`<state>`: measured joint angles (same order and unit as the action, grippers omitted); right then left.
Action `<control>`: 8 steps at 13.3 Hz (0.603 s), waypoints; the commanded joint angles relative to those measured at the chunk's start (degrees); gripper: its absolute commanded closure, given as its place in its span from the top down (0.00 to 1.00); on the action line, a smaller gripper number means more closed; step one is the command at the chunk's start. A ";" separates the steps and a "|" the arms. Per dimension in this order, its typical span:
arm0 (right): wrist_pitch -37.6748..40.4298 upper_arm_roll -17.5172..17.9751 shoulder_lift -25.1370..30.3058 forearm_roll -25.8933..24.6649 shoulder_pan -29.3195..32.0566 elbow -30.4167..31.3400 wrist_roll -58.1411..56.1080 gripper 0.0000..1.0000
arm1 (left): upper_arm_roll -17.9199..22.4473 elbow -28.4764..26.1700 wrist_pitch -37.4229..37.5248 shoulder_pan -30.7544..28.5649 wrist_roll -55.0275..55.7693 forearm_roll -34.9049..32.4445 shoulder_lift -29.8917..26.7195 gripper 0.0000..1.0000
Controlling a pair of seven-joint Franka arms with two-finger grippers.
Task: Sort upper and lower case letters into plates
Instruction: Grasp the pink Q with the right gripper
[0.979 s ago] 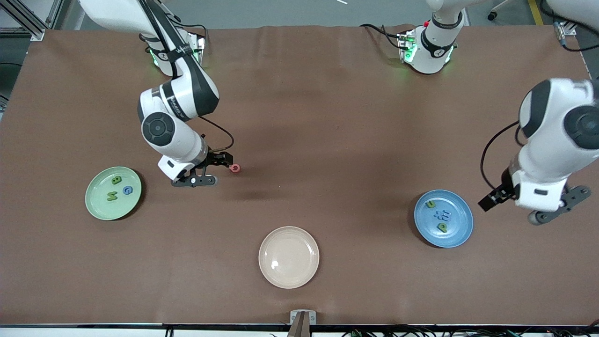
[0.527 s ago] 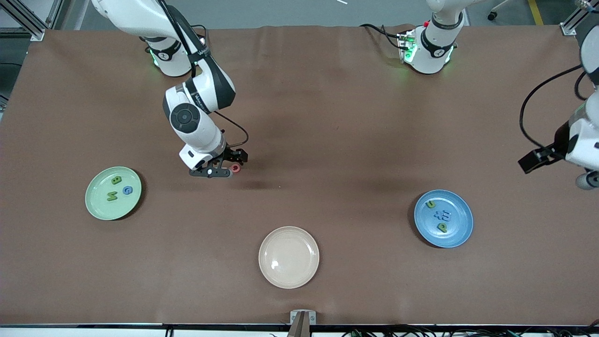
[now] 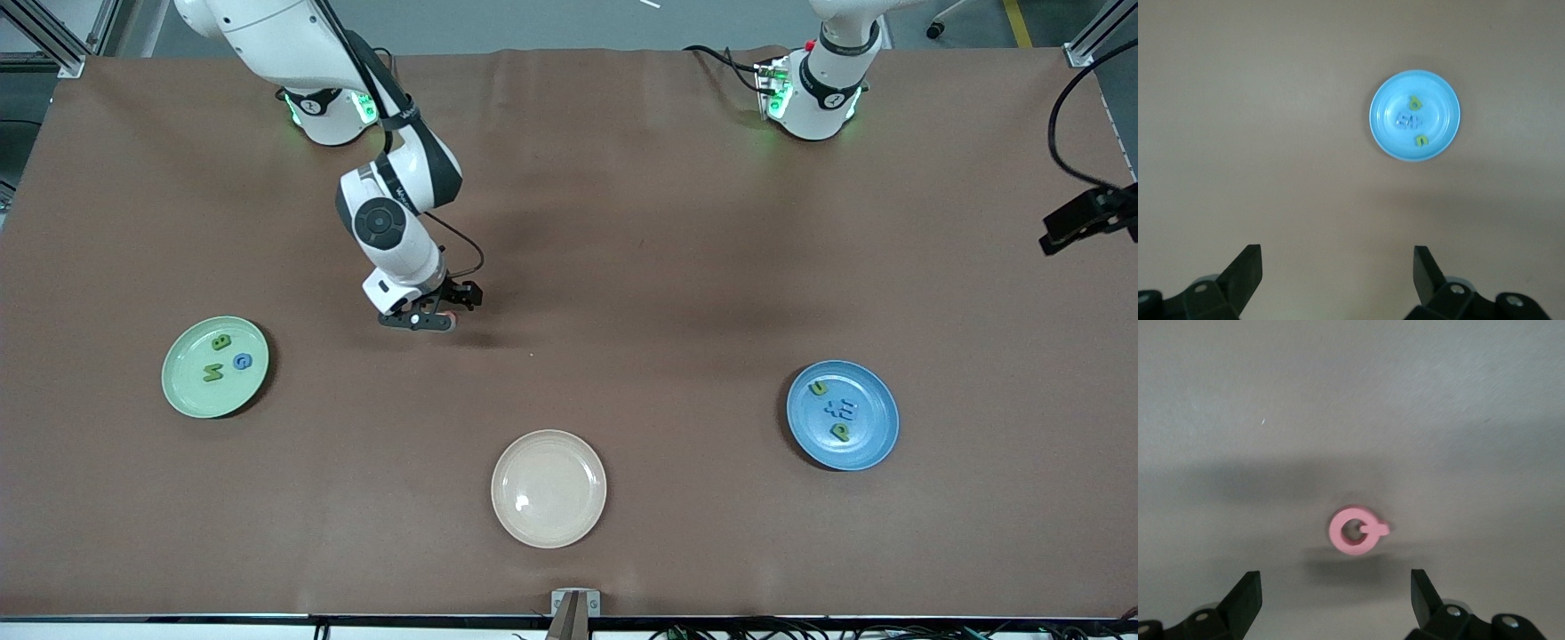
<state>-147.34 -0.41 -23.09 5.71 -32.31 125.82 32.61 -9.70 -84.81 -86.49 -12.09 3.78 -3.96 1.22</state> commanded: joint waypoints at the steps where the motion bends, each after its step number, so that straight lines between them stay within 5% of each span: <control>1: -3.73 -0.91 -2.21 0.36 -0.74 0.30 0.88 0.97 | 4.86 -4.58 0.17 4.36 -1.49 1.67 -3.85 1.00; 5: -4.01 -1.61 -2.84 0.01 0.14 -0.14 0.61 0.95 | 5.04 -6.07 1.06 5.33 -1.41 1.76 -5.53 1.00; 8: -4.01 -2.05 -4.07 -0.43 0.23 -1.19 0.70 0.83 | 4.69 -6.07 0.62 5.50 -1.50 1.85 -5.18 1.00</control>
<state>-151.01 -2.58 -26.20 5.62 -32.44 125.46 32.96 -5.46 -89.55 -85.34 -6.99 3.34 -3.15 -2.83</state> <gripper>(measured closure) 0.079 0.000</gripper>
